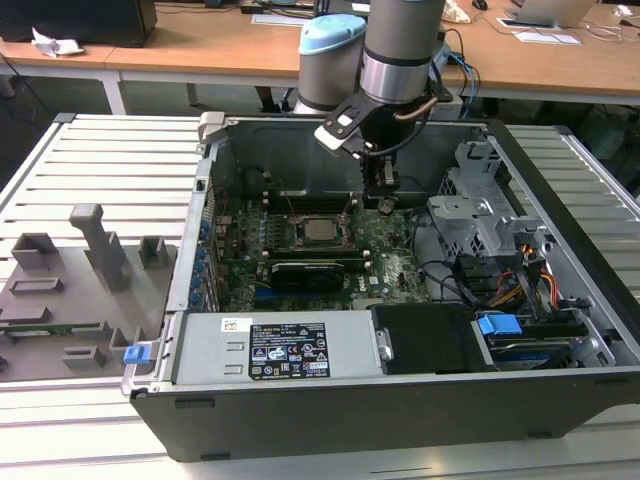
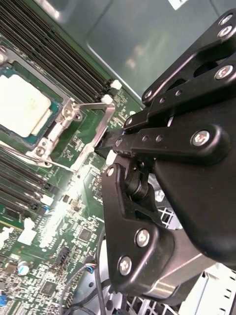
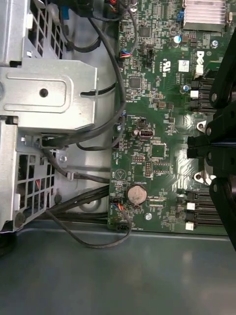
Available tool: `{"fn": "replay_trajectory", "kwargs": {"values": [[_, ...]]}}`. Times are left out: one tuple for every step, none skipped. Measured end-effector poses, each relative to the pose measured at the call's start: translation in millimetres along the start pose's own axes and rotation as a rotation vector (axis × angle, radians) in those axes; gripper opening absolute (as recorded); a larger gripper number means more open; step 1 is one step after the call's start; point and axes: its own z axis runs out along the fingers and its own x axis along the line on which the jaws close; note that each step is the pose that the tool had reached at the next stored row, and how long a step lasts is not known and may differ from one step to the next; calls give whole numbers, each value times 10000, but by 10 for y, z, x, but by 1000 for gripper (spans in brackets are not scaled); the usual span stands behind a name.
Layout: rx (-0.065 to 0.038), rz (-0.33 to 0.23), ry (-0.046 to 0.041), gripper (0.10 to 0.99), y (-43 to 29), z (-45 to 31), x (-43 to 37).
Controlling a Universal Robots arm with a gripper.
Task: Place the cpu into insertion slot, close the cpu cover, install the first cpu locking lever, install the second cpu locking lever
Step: 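Close the cpu cover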
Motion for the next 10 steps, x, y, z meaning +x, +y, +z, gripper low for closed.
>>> {"fn": "replay_trajectory", "kwargs": {"values": [[1, 0, 1, 106, -15, 0, 1], [0, 1, 1, 106, -34, 0, 2], [0, 0, 1, 106, -48, -1, 2], [0, -1, 1, 106, -69, -1, 3], [0, -1, 0, 106, -84, -2, 4], [0, 0, 1, 106, -107, -2, 5], [1, 0, 1, 106, -123, -2, 6], [0, 2, 0, 106, -137, -2, 6], [0, -1, 1, 106, -172, -3, 8], [0, 0, 1, 106, -187, -3, 8]]}}
